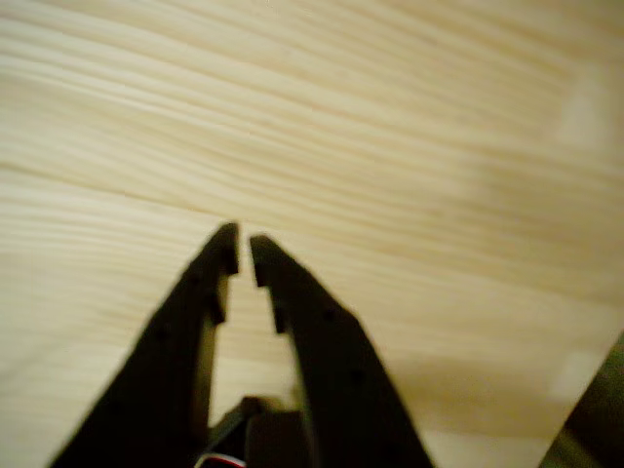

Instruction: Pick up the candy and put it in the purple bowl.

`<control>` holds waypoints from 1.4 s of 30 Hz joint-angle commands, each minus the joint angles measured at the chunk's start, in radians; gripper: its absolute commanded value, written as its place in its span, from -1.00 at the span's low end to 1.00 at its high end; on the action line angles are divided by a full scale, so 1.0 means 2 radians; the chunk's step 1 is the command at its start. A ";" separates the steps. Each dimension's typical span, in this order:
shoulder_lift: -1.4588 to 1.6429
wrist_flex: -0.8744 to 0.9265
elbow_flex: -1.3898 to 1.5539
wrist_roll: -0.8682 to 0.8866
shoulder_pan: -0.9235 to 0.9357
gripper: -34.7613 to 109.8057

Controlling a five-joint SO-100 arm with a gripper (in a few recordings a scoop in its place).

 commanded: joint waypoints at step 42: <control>0.374 0.005 0.365 -0.016 0.183 -0.53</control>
